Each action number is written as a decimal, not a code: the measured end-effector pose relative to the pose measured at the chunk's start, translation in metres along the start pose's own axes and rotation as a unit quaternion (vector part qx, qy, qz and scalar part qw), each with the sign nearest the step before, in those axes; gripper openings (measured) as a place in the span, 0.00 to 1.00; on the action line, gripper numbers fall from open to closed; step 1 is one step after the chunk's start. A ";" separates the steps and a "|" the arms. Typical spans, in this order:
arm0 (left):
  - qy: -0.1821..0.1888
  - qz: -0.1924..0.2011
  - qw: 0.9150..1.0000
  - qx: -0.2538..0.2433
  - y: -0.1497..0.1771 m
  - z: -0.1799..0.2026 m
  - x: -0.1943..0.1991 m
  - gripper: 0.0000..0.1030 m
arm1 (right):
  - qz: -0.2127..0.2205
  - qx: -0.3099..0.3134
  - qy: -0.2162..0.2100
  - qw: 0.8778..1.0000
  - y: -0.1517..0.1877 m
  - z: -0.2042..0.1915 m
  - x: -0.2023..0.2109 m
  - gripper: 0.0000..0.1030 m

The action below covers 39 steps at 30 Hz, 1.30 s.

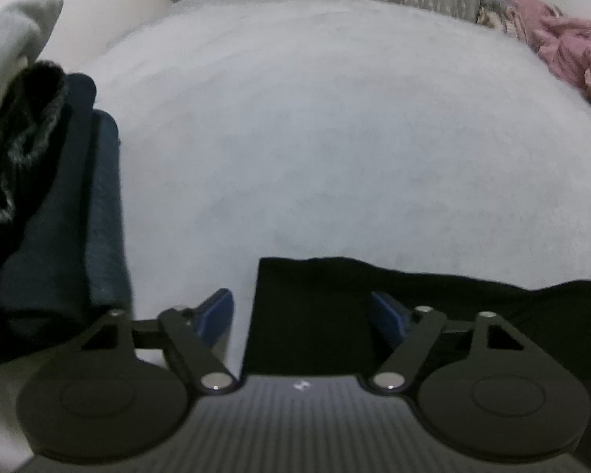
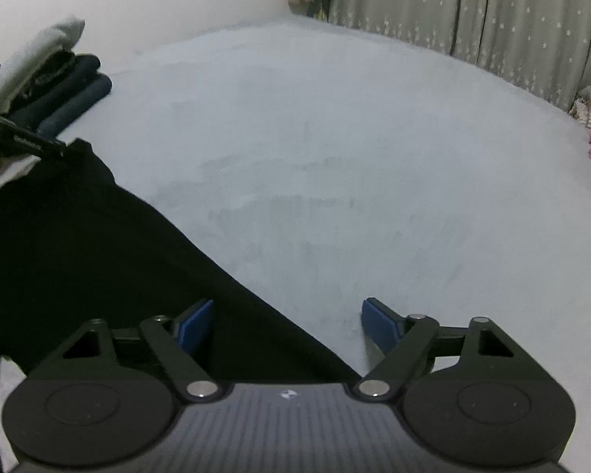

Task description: Fold clothes

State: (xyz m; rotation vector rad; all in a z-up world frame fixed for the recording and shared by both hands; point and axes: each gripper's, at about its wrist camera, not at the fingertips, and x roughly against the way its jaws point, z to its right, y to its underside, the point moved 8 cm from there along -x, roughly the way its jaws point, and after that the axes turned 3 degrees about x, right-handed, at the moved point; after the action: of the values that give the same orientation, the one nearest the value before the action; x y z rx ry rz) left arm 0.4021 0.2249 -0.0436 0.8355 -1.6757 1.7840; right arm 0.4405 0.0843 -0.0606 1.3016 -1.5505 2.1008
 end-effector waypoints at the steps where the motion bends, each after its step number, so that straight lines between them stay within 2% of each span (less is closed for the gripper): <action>1: 0.003 0.004 1.000 -0.003 0.001 0.002 0.001 0.60 | -0.002 -0.004 -0.003 1.000 0.001 0.001 -0.001 0.77; 2: 0.004 0.008 1.000 -0.006 0.002 0.004 0.001 0.53 | -0.003 -0.004 -0.005 1.000 0.002 0.000 -0.002 0.75; 3: 0.005 0.011 1.000 -0.010 0.002 0.006 0.002 0.48 | -0.004 -0.003 -0.007 1.000 0.002 -0.001 -0.002 0.67; 4: 0.006 0.014 1.000 -0.013 0.003 0.008 0.003 0.37 | -0.006 -0.001 -0.013 1.000 0.002 -0.003 0.000 0.52; 5: 0.007 0.018 1.000 -0.017 0.003 0.010 0.003 0.30 | -0.007 0.001 -0.021 1.000 0.001 -0.005 0.002 0.41; 6: 0.006 0.023 1.000 -0.017 0.004 0.012 0.004 0.28 | -0.009 0.003 -0.029 1.000 0.001 -0.007 0.004 0.13; 7: 0.004 0.028 0.999 -0.014 0.004 0.013 0.005 0.24 | -0.013 0.006 -0.035 0.999 0.002 -0.011 0.007 0.03; 10: -0.004 0.046 0.999 0.001 0.005 0.009 0.004 0.18 | -0.016 0.019 -0.035 0.999 0.004 -0.020 0.015 0.00; 14: -0.002 0.067 0.997 0.030 0.010 0.006 0.013 0.14 | 0.006 0.026 -0.026 0.999 0.006 -0.031 0.041 0.00; 19: 0.006 0.093 0.994 0.057 0.015 0.000 0.035 0.13 | 0.034 0.033 -0.015 0.999 0.012 -0.046 0.077 0.00; 27: 0.014 0.122 0.989 0.086 0.030 -0.009 0.080 0.13 | 0.045 0.048 -0.008 0.998 0.032 -0.079 0.124 0.00; 39: 0.014 0.148 0.985 0.086 0.074 -0.021 0.145 0.13 | 0.066 0.079 -0.006 0.995 0.057 -0.144 0.168 0.00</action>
State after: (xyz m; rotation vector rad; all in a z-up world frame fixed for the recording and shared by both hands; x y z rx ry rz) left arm 0.2494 0.2365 0.0165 0.6544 -1.7170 2.1569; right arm 0.2327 0.1323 0.0213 1.2952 -1.5403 2.3432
